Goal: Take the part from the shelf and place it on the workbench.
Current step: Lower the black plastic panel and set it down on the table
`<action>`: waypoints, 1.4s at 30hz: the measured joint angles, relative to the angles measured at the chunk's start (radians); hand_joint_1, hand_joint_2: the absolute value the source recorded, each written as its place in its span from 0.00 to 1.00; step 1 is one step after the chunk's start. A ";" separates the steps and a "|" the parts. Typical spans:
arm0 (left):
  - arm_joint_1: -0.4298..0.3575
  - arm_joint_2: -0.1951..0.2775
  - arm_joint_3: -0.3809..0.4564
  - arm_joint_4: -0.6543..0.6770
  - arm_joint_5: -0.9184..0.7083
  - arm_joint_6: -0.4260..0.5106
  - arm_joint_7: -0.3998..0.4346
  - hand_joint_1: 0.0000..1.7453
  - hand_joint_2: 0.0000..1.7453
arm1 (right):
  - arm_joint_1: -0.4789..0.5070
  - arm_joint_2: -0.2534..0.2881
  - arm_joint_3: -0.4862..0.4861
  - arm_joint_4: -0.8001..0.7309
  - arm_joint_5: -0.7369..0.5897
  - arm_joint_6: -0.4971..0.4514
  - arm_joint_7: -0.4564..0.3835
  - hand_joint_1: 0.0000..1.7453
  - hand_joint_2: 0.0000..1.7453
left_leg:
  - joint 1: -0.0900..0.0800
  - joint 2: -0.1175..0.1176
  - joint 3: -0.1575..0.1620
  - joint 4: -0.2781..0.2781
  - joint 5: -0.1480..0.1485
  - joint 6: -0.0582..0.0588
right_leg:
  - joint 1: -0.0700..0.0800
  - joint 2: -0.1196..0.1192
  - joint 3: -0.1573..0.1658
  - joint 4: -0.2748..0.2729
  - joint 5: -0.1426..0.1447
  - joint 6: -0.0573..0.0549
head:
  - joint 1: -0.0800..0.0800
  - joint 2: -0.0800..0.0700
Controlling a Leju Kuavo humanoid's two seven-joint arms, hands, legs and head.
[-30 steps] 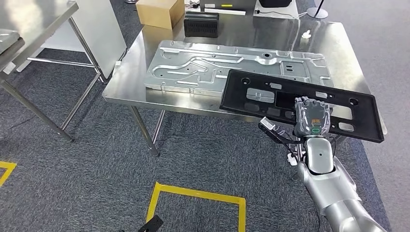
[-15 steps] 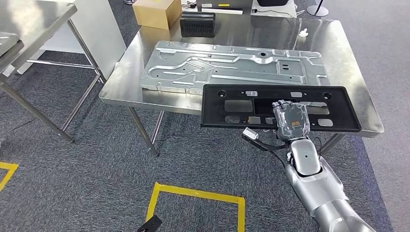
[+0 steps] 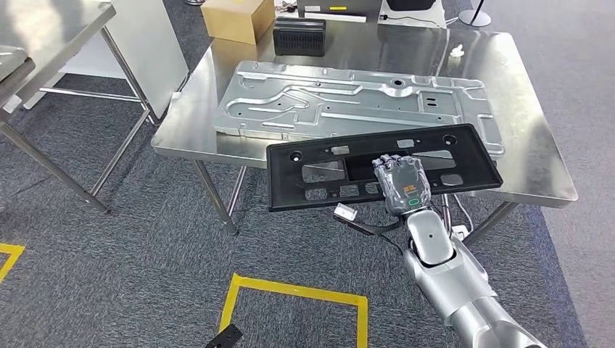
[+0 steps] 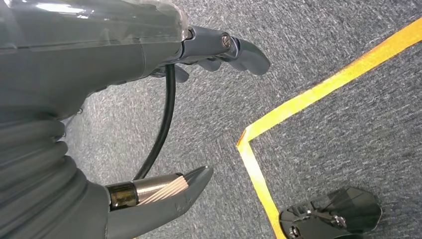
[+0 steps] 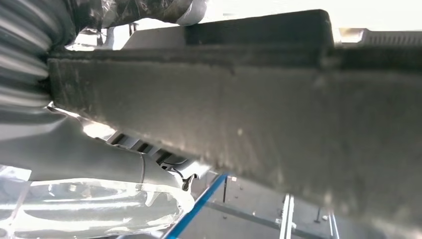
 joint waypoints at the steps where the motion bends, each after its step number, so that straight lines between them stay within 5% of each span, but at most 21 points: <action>1: 0.000 0.000 0.000 0.000 0.000 0.000 -0.001 0.00 1.00 | -0.003 0.000 0.001 0.001 -0.001 0.000 0.001 1.00 1.00 | 0.005 0.002 0.007 -0.011 0.005 0.002 | 0.000 0.000 -0.015 0.033 -0.019 0.004 | 0.001 0.000; 3: 0.000 0.000 0.000 0.000 -0.001 0.000 -0.002 0.00 1.00 | -0.006 0.000 0.002 0.003 -0.004 0.000 0.001 1.00 1.00 | 0.007 0.004 0.011 -0.016 0.006 0.004 | -0.008 0.001 -0.073 0.151 -0.073 0.015 | 0.001 0.000; 5: 0.001 -0.001 0.001 0.000 -0.002 -0.002 -0.003 0.00 1.00 | -0.003 -0.001 0.004 0.008 -0.007 0.001 0.002 1.00 1.00 | 0.012 0.003 0.012 -0.014 0.002 0.000 | -0.019 0.000 -0.122 0.235 -0.091 0.028 | 0.001 0.000; 6: 0.003 -0.001 0.001 0.000 -0.003 -0.002 -0.003 0.00 1.00 | -0.002 -0.001 0.004 0.010 -0.009 0.001 0.003 1.00 1.00 | 0.016 0.002 0.013 -0.010 -0.003 -0.005 | -0.025 0.000 -0.121 0.226 -0.072 0.035 | 0.001 0.000; 9: 0.004 0.000 0.001 0.000 -0.009 -0.004 -0.006 0.00 1.00 | -0.003 -0.002 0.005 0.015 -0.013 0.000 0.004 1.00 1.00 | 0.030 0.000 0.015 0.012 -0.026 -0.033 | -0.036 -0.006 -0.043 0.057 0.015 0.053 | 0.002 0.000; 11: 0.004 0.001 0.001 0.000 -0.011 -0.004 -0.007 0.00 1.00 | -0.005 -0.002 0.005 0.017 -0.013 0.000 0.004 1.00 1.00 | 0.029 -0.001 0.014 0.022 -0.039 -0.053 | -0.031 -0.004 -0.017 0.006 0.016 0.039 | 0.002 0.000; 15: 0.006 0.001 0.001 0.000 -0.011 -0.004 -0.008 0.00 1.00 | -0.004 -0.007 0.005 0.023 -0.014 -0.001 0.006 1.00 1.00 | 0.034 0.001 0.023 0.024 -0.055 -0.076 | -0.025 0.007 -0.011 0.013 -0.005 -0.010 | -0.002 0.000; 17: 0.004 0.001 0.001 0.000 -0.011 -0.004 -0.008 0.00 1.00 | -0.007 -0.007 0.005 0.024 -0.014 -0.001 0.007 1.00 1.00 | 0.031 0.000 -0.017 0.110 -0.094 -0.069 | -0.021 0.009 0.002 0.011 -0.013 -0.026 | -0.005 0.000; 19: 0.004 0.001 0.001 0.000 -0.011 -0.004 -0.009 0.00 1.00 | -0.007 -0.007 0.005 0.026 -0.014 -0.001 0.007 1.00 1.00 | 0.020 -0.003 -0.104 0.257 -0.136 -0.055 | -0.009 0.010 0.014 0.011 -0.022 -0.039 | -0.007 0.000; 21: 0.009 0.001 0.001 0.000 -0.011 -0.004 -0.009 0.00 1.00 | -0.002 -0.007 0.006 0.030 -0.014 -0.001 0.007 1.00 1.00 | 0.006 -0.005 -0.166 0.322 -0.119 -0.038 | 0.006 0.014 0.029 0.011 -0.034 -0.047 | -0.008 0.000; 24: 0.016 0.003 0.001 0.000 -0.010 -0.002 -0.011 0.00 1.00 | 0.001 -0.007 0.008 0.034 -0.014 -0.001 0.010 1.00 1.00 | -0.018 -0.010 -0.134 0.175 0.004 0.004 | 0.024 0.022 0.059 0.010 -0.057 -0.051 | -0.006 0.000; 25: 0.016 0.003 0.002 0.000 -0.010 -0.001 -0.011 0.00 1.00 | -0.001 -0.007 0.008 0.035 -0.014 -0.001 0.012 1.00 1.00 | -0.026 -0.012 -0.113 0.122 0.028 0.017 | 0.027 0.024 0.065 0.010 -0.063 -0.050 | -0.004 0.000; 27: 0.013 0.003 0.002 0.000 -0.009 0.000 -0.012 0.00 1.00 | -0.004 -0.007 0.010 0.037 -0.014 -0.001 0.014 1.00 1.00 | -0.035 -0.015 -0.089 0.071 0.024 0.028 | 0.025 0.026 0.068 0.011 -0.067 -0.041 | -0.003 0.000; 31: 0.015 0.002 0.004 0.000 -0.009 0.000 -0.011 0.00 1.00 | -0.006 -0.007 0.012 0.040 -0.014 -0.001 0.016 1.00 1.00 | -0.030 -0.013 -0.045 0.024 0.017 0.035 | 0.019 0.019 0.058 0.047 -0.076 -0.018 | -0.005 0.000; 34: 0.009 0.002 0.005 0.000 -0.009 0.000 -0.011 0.00 1.00 | -0.014 -0.007 0.013 0.042 -0.014 0.000 0.016 1.00 1.00 | -0.026 -0.013 -0.028 0.018 0.008 0.038 | 0.008 0.013 -0.041 0.201 -0.139 0.001 | -0.003 0.000; 36: 0.012 0.001 0.005 0.000 -0.009 -0.001 -0.011 0.00 1.00 | -0.010 -0.007 0.015 0.046 -0.014 0.002 0.016 1.00 1.00 | -0.022 -0.013 -0.014 0.019 -0.006 0.034 | -0.002 0.010 -0.097 0.258 -0.136 0.012 | -0.003 0.000; 39: 0.016 0.000 0.005 0.000 -0.009 0.000 -0.011 0.00 1.00 | -0.008 -0.008 0.018 0.051 -0.014 0.004 0.019 1.00 1.00 | -0.014 -0.013 0.016 0.026 -0.033 0.021 | -0.015 0.002 -0.062 0.115 -0.012 0.025 | -0.003 0.000; 41: 0.013 -0.001 0.006 0.000 -0.009 0.000 -0.011 0.00 1.00 | -0.013 -0.010 0.018 0.054 -0.014 0.006 0.021 1.00 1.00 | -0.011 -0.013 0.027 0.029 -0.049 0.006 | -0.010 -0.004 -0.031 0.020 0.022 0.018 | -0.002 0.000; 42: 0.013 -0.001 0.006 0.000 -0.009 0.000 -0.011 0.00 1.00 | -0.014 -0.010 0.019 0.055 -0.014 0.006 0.021 1.00 1.00 | -0.011 -0.012 0.032 0.029 -0.055 -0.002 | -0.005 -0.005 -0.027 0.007 0.017 0.008 | -0.004 0.000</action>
